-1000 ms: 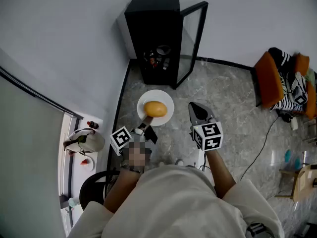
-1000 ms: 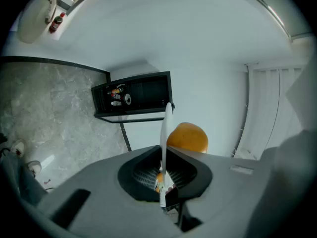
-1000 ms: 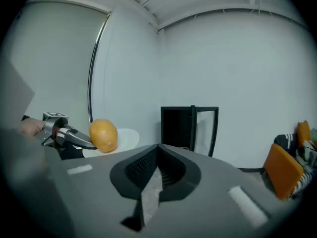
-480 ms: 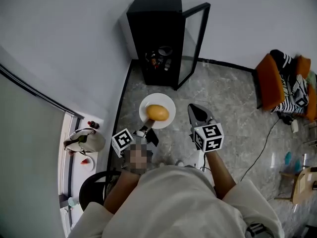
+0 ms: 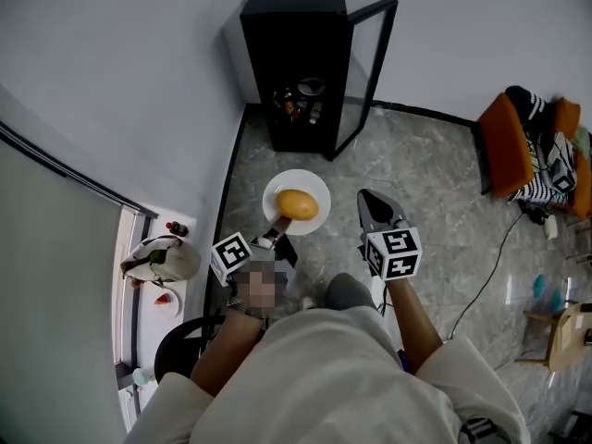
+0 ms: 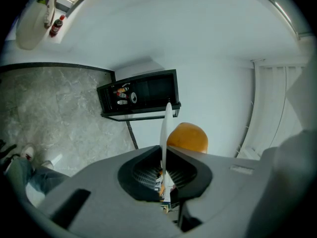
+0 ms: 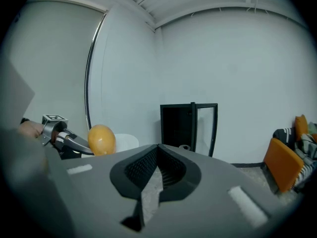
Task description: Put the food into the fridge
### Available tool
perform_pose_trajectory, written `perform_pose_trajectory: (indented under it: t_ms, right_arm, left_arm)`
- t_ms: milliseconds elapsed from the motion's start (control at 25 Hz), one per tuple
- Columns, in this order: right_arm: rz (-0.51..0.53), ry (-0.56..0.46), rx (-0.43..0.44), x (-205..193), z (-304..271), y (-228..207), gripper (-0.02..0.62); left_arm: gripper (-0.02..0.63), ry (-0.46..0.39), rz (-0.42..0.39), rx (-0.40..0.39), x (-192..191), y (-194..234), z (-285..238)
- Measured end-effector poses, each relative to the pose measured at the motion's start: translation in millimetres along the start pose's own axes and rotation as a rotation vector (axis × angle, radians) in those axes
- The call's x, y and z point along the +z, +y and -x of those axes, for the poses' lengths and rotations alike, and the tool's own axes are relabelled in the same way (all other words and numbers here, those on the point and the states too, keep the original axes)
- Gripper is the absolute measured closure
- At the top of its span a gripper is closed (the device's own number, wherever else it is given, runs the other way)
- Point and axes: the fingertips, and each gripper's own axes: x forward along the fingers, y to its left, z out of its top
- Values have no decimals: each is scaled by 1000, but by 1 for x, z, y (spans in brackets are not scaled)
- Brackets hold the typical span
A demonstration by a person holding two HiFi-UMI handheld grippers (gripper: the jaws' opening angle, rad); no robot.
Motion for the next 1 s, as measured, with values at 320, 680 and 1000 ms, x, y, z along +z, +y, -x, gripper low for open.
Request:
perform_pose_trajectory:
  t_ms: [320, 680, 1000]
  right_arm:
    - [-35, -5, -24, 8, -32, -14, 589]
    - [5, -46, -13, 47, -119, -67, 589]
    - [-3, -24, 17, 89, -209, -125, 589]
  left_arm:
    - [594, 21, -2, -16, 27, -5, -35]
    - [594, 7, -16, -19, 84, -19, -128]
    - [594, -43, -8, -17, 145, -44, -218]
